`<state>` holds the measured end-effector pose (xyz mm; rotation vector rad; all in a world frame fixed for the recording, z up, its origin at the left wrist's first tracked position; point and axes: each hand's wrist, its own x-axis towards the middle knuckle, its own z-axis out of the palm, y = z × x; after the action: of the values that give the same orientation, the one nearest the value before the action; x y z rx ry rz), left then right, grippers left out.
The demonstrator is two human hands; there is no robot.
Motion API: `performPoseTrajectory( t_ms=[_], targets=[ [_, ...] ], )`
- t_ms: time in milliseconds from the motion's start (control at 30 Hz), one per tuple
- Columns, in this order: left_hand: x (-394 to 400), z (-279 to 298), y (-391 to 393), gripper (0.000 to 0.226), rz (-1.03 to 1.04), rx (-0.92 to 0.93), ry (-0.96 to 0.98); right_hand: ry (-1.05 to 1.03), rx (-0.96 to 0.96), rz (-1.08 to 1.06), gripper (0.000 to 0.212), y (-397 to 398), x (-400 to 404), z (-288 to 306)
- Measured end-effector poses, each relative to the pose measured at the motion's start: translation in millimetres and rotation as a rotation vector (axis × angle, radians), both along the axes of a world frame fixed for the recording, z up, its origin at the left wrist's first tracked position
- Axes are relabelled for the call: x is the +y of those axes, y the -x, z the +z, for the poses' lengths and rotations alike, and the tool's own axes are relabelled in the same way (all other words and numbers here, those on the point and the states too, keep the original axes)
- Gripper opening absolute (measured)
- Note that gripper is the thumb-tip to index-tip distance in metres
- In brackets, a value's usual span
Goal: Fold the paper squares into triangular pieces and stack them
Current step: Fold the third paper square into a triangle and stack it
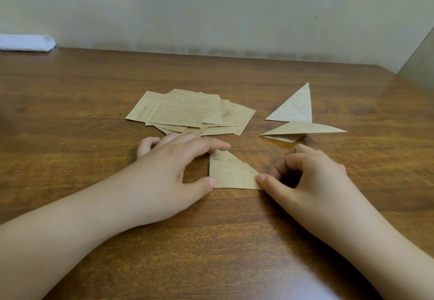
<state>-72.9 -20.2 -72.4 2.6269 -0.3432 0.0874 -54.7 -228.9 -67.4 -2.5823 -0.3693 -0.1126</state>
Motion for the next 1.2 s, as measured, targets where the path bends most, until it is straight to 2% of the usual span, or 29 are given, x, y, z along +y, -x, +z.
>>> performPoseTrajectory(
  t_ms=[200,300,400,500,567,633,733,800,933,1200],
  targets=[
    [-3.0,0.6,-0.4,0.041,-0.015,0.05,-0.094,0.009,-0.009,-0.004,0.026,0.2,0.9,0.2],
    [-3.4,1.7,-0.6,0.029,0.0,0.087,-0.093,0.013,-0.016,-0.006,0.025,0.0,-0.1,-0.7],
    [-3.1,1.9,-0.9,0.034,-0.001,0.099,-0.102,0.068,-0.051,0.005,0.023,-1.5,-2.5,-3.4],
    [-3.7,1.8,-1.4,0.033,0.011,0.102,-0.074,0.065,-0.149,0.059,0.016,-2.6,-3.4,-11.2],
    [-5.0,1.1,-1.5,0.03,0.022,0.092,-0.046,0.045,-0.261,0.147,0.003,-3.8,-1.9,-14.3],
    [-7.2,0.0,-1.8,0.025,0.04,0.067,-0.017,0.07,-0.353,0.267,0.017,-4.3,-0.9,-13.7],
    [-9.2,-1.5,-2.0,0.024,0.061,0.029,0.007,0.143,-0.344,0.525,0.044,-1.5,1.1,-9.2],
    [-8.9,-1.4,-2.0,0.025,0.063,0.027,0.014,0.231,-0.325,0.614,0.053,1.2,1.0,-6.2],
    [-6.4,-1.0,-2.8,0.023,0.045,0.047,0.002,0.365,-0.315,0.642,0.052,2.5,-7.1,-0.8],
    [-8.2,0.7,-1.6,0.023,0.042,0.056,0.001,0.25,-0.223,0.513,0.048,6.3,-18.6,3.1]
  ],
)
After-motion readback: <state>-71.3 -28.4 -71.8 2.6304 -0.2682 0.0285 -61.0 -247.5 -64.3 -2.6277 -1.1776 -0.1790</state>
